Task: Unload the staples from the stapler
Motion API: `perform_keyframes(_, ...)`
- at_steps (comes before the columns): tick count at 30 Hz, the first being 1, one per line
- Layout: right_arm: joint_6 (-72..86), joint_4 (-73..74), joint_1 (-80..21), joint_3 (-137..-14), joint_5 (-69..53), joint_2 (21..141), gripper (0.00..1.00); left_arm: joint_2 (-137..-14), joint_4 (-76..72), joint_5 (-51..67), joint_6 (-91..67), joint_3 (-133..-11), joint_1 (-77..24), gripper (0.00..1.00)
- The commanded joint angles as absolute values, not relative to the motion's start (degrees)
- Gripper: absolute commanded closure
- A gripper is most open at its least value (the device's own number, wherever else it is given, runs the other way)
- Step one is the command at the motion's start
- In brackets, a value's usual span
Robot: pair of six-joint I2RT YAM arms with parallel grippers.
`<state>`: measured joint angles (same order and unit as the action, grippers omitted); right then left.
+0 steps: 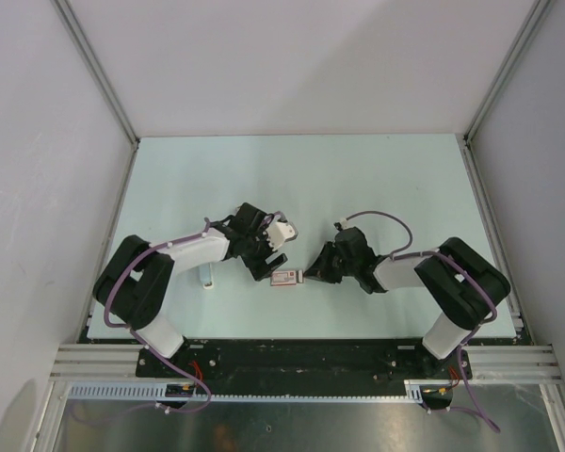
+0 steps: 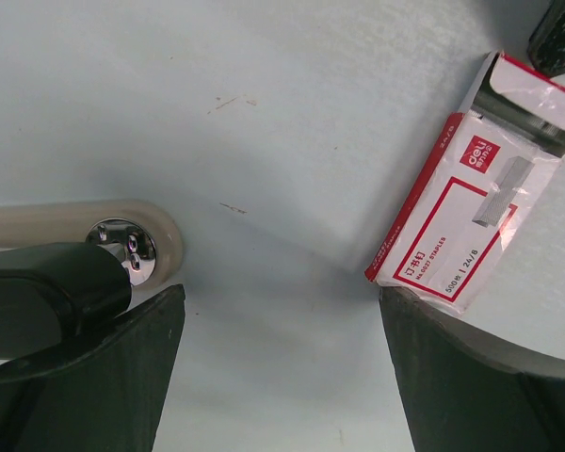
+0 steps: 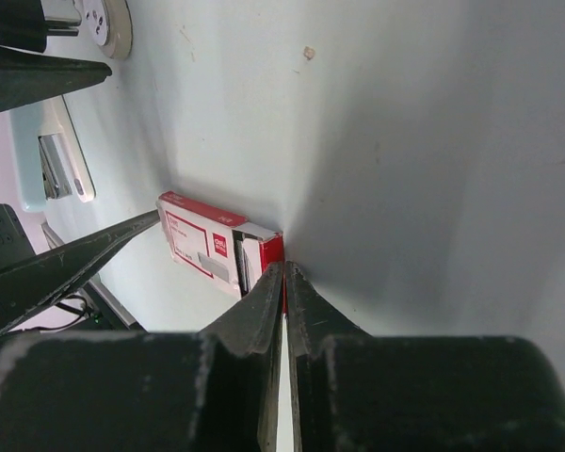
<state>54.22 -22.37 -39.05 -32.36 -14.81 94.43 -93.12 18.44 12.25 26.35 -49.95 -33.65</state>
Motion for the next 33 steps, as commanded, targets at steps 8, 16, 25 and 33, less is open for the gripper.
perform_keyframes(8,53.34,-20.83,-42.78,-36.51,-11.43,96.91,0.93,-93.65,17.62,11.50,25.93,-50.21,-34.06,0.11)
perform_keyframes(16,53.17,-19.57,-43.73,-36.97,-11.06,96.52,0.93,-93.52,17.67,11.86,25.65,-50.10,-34.17,0.11)
perform_keyframes(25,50.97,-14.25,-42.82,-36.92,-10.56,93.19,0.91,-92.17,17.96,12.13,25.04,-50.61,-35.45,0.10)
perform_keyframes(33,43.85,0.14,-37.41,-36.59,-7.26,79.65,0.61,-83.56,27.33,13.82,23.71,-57.27,-35.50,0.02)
